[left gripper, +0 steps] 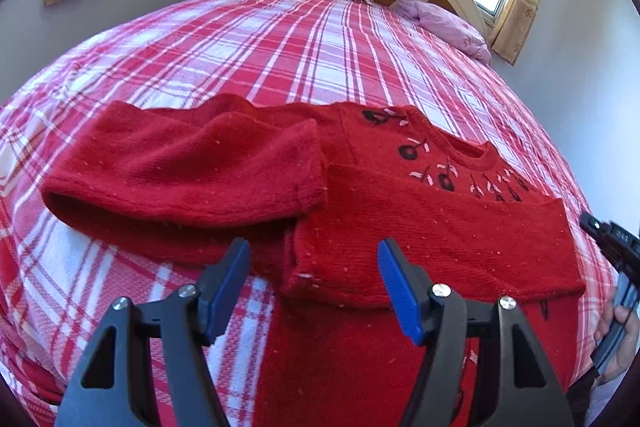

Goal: Fold small clothes

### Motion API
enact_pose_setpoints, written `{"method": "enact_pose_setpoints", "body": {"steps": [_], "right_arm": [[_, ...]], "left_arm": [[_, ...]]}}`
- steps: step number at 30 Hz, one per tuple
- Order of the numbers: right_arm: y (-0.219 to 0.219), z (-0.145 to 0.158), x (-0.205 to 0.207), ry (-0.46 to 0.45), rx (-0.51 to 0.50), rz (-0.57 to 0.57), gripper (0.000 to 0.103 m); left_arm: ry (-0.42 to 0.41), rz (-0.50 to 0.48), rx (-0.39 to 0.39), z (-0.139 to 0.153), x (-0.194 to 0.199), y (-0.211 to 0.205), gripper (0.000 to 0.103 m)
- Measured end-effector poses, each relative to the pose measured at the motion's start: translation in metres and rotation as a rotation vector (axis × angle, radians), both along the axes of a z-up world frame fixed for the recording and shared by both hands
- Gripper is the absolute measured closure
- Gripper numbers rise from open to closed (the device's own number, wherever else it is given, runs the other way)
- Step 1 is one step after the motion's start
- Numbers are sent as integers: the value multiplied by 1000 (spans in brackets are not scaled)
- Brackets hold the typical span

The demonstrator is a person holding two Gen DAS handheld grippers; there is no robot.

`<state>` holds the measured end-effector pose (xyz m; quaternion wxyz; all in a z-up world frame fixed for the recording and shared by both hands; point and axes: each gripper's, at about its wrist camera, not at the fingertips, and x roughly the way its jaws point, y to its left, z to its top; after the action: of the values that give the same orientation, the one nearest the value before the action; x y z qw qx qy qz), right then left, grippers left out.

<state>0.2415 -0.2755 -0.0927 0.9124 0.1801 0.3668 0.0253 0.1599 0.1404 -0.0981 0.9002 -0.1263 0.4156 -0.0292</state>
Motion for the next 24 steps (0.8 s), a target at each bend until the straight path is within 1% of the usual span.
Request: {"method": "enact_pose_setpoints", "body": {"steps": [1, 2, 3, 4, 6, 7, 8, 9, 10, 11, 12, 13, 14, 16, 19, 21, 22, 24], "right_arm": [[1, -2, 5, 12, -5, -1, 59], [3, -4, 11, 20, -17, -4, 37], [4, -7, 15, 20, -27, -5, 35], [7, -9, 19, 28, -39, -2, 35], [12, -15, 27, 46, -57, 14, 35], [16, -18, 33, 64, -88, 17, 35], [19, -22, 39, 86, -127, 13, 39], [21, -25, 43, 91, -143, 25, 49], [24, -28, 47, 100, -160, 48, 55], [28, -31, 52, 113, -199, 70, 66], [30, -31, 53, 105, -217, 77, 82], [29, -29, 53, 98, -235, 72, 95], [23, -27, 53, 95, -217, 52, 95], [3, -27, 48, 84, -141, -20, 95], [-11, -38, 46, 89, -94, -64, 95], [-11, -38, 48, 95, -83, -91, 95], [-13, -38, 51, 102, -84, -115, 95], [-18, -40, 59, 123, -105, -164, 95]], "left_arm": [[1, -5, -3, 0, -1, -2, 35], [-2, -12, 2, 0, -2, -4, 35], [-5, -19, 17, 0, -3, -6, 35], [-8, -24, 31, 0, -3, -8, 35], [-12, -33, 55, 0, -3, -11, 31], [-12, -31, 58, 0, -3, -11, 28], [-13, -28, 54, 0, -2, -11, 28], [-12, -26, 49, -1, -1, -12, 28], [-9, -25, 46, -1, 1, -12, 28], [-6, -23, 49, -2, 3, -13, 27], [-3, -19, 55, -3, 5, -14, 26], [0, -15, 64, -3, 8, -15, 25], [0, -15, 65, -3, 9, -16, 25], [-4, -17, 64, -3, 11, -17, 25], [-6, -12, 87, -8, 16, -21, 19], [1, -10, 116, -12, 21, -25, 19], [-2, -11, 145, -14, 24, -28, 18], [3, -15, 179, -14, 27, -30, 17]]}}
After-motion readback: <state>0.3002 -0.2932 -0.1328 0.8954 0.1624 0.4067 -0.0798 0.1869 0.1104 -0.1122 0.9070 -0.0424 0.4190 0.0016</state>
